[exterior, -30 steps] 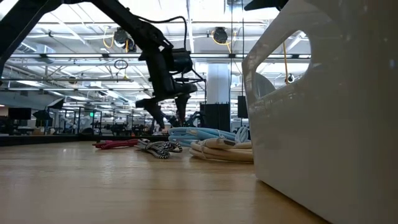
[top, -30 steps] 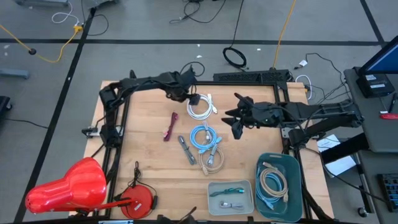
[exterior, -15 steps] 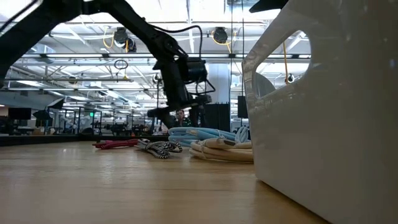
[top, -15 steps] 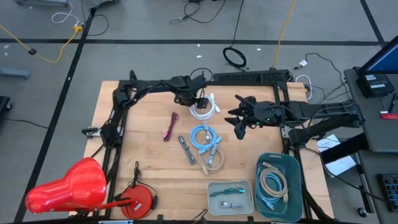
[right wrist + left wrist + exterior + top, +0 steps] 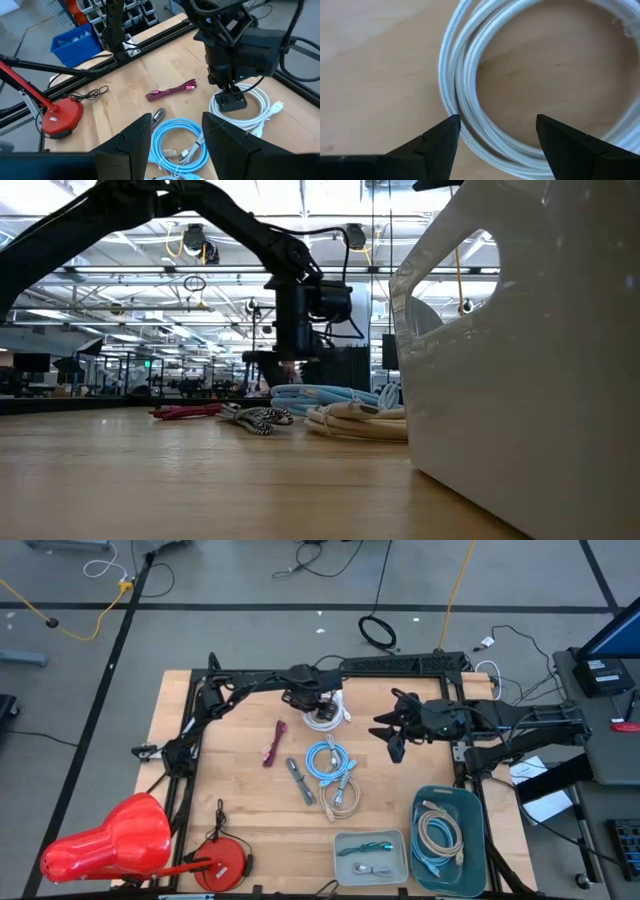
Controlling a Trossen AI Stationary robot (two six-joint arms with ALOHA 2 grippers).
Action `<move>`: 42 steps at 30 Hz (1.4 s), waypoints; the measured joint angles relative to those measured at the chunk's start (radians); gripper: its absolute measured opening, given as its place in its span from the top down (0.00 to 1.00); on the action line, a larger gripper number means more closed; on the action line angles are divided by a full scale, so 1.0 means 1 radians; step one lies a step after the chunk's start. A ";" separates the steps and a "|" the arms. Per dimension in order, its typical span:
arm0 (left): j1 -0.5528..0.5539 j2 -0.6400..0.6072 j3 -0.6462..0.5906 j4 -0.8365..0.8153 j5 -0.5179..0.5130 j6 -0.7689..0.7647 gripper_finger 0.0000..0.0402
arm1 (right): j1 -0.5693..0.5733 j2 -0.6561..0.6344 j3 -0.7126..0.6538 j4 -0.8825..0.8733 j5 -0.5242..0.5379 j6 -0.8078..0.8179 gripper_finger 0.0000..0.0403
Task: Pick & Place USB Port
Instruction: Put the white HDMI cable into the blue bin
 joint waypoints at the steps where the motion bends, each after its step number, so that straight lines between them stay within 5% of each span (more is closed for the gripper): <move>1: 0.000 0.001 0.000 -0.009 -0.009 0.000 0.33 | 0.002 -0.002 0.000 0.000 0.000 -0.003 0.59; 31: 0.006 -0.055 -0.005 -0.049 -0.109 -0.018 0.33 | 0.002 -0.005 0.000 0.003 0.001 -0.041 0.59; 42: 0.058 -0.056 -0.108 -0.011 -0.038 -0.072 0.33 | 0.002 -0.005 0.000 -0.004 -0.026 -0.053 0.59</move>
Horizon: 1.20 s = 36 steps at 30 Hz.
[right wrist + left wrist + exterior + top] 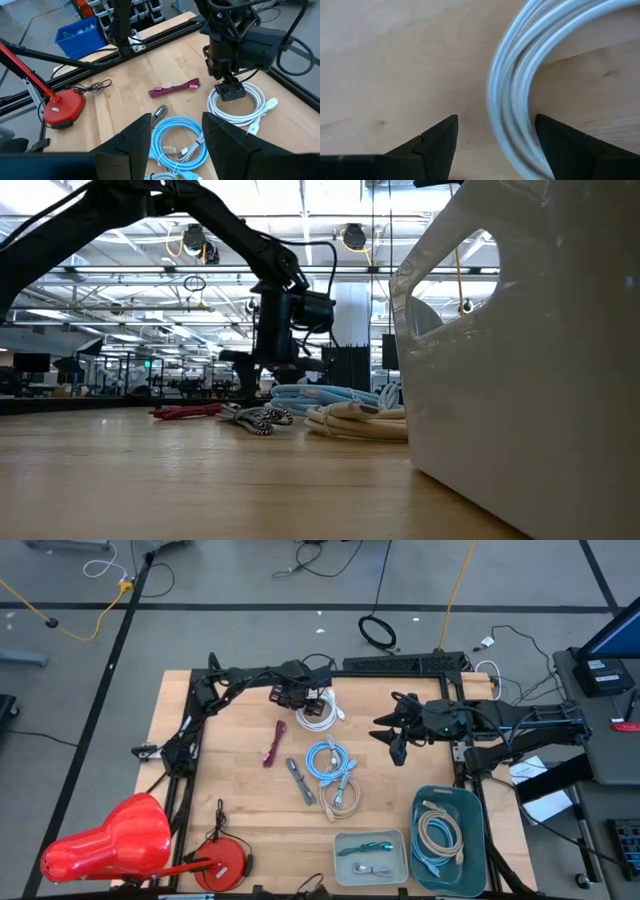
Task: Pick & Place USB Port
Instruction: Put the white HDMI cable into the blue bin
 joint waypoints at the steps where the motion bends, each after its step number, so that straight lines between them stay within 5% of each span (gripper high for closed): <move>1: 0.000 -0.004 -0.015 0.015 0.011 0.001 0.33 | 0.000 0.000 0.000 0.000 0.000 -0.004 0.59; 8: 0.001 -0.010 -0.058 0.047 0.050 -0.022 0.41 | 0.000 0.000 0.000 0.000 0.000 -0.023 0.59; 17: 0.001 -0.006 -0.061 0.081 0.083 0.041 0.89 | 0.000 0.000 0.000 0.000 0.001 -0.024 0.59; 27: -0.003 -0.064 -0.070 0.063 0.068 0.099 0.90 | 0.000 0.000 0.000 0.000 0.004 0.028 0.59; 36: -0.019 -0.346 -0.069 0.027 -0.014 0.143 0.90 | -0.014 0.000 -0.024 0.029 0.081 0.119 0.59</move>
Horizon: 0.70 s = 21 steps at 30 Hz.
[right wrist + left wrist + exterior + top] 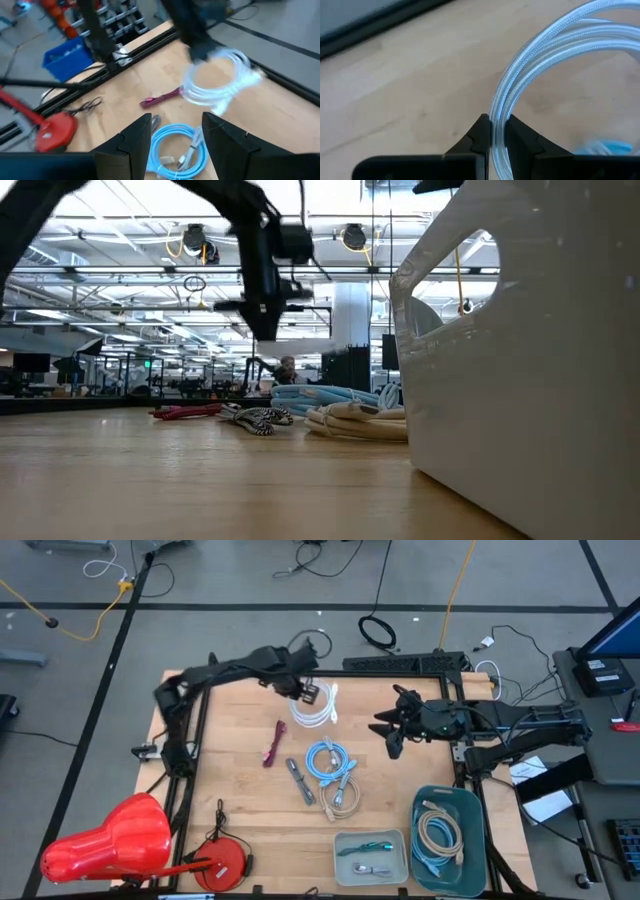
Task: Pick & Place USB Port
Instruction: Put the white HDMI cable into the blue bin
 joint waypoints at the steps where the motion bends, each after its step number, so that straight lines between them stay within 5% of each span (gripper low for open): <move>1: -0.009 -0.036 0.000 0.002 -0.001 -0.001 0.90 | -0.002 0.000 -0.019 0.015 0.011 0.015 0.59; 8: -0.106 -0.203 0.003 0.001 -0.017 -0.017 0.90 | -0.020 0.017 -0.236 0.297 0.033 0.137 0.59; 15: -0.227 -0.238 0.004 -0.008 -0.027 -0.035 0.90 | 0.003 0.076 -0.422 0.804 0.002 0.188 0.59; 21: -0.316 -0.239 0.004 -0.011 -0.040 -0.049 0.91 | 0.007 0.106 -0.429 0.847 0.002 0.201 0.59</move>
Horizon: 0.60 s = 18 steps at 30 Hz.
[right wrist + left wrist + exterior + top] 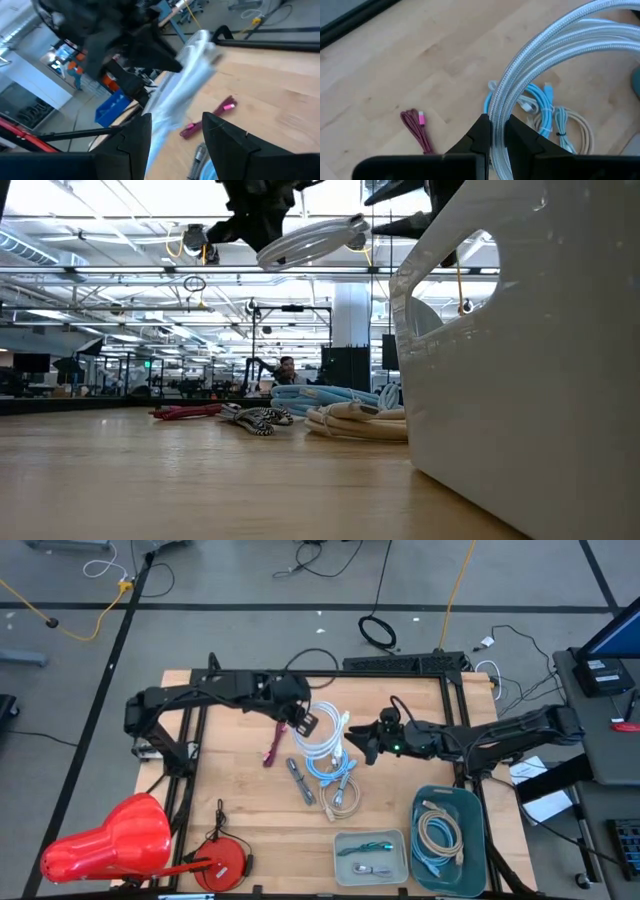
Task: Pick & Place USB Port
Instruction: Put the white HDMI cable into the blue bin
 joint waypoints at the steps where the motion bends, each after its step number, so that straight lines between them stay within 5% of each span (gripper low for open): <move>1: -0.010 0.000 0.000 -0.003 -0.007 -0.003 0.91 | 0.000 0.005 0.000 0.000 0.001 0.006 0.59; 10: -0.031 -0.001 0.000 0.009 -0.027 0.011 0.91 | 0.000 0.021 0.000 0.032 -0.003 0.061 0.57; 18: -0.038 -0.001 0.000 0.044 -0.021 0.023 0.91 | -0.008 0.080 0.000 0.186 -0.031 0.123 0.43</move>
